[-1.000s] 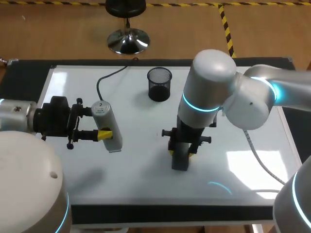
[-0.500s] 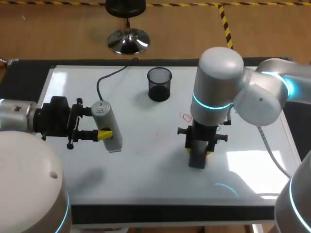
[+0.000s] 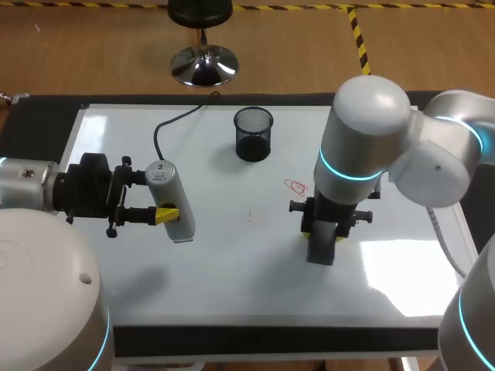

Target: Pick up the inspection probe, press it on each red-marked spot on the whiteboard one by one, put down the probe, pick up the eraser, and wipe off all the red marks.

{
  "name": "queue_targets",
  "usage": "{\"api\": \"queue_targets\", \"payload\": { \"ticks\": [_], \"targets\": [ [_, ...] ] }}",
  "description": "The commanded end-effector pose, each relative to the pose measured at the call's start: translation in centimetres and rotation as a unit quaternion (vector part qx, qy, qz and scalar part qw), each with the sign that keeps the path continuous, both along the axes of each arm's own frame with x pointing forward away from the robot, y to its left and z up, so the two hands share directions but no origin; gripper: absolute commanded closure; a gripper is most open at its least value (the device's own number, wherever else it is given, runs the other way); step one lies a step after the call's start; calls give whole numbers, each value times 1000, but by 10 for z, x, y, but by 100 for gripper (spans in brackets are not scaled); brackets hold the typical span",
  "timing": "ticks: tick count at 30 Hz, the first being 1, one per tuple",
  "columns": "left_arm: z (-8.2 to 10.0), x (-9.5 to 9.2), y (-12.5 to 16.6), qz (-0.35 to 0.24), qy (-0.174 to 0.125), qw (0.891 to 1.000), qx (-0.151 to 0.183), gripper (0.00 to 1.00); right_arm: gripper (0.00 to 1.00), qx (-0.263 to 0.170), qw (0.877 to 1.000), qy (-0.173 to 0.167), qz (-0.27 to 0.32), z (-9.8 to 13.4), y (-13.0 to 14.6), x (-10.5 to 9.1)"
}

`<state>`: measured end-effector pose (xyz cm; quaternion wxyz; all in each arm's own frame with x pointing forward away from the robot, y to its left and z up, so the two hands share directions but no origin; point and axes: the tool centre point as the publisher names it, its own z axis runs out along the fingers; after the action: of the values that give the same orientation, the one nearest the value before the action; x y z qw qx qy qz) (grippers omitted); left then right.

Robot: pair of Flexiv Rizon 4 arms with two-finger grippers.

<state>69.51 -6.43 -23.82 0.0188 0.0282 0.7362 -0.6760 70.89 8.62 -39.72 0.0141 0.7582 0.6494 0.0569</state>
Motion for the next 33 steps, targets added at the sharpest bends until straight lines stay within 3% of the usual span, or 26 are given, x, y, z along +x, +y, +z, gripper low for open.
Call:
{"api": "queue_targets", "payload": {
  "ticks": [1,19,33],
  "targets": [
    [1,-1,0,1,-2,1000,-1,100,100,-2,1000,-9,16,9,20,-11],
    [1,-1,0,1,-2,1000,-1,100,100,46,997,0,66,0,92,-21],
    [1,-1,0,1,-2,1000,-1,100,100,52,995,22,80,-21,109,-20]
  ]
}}
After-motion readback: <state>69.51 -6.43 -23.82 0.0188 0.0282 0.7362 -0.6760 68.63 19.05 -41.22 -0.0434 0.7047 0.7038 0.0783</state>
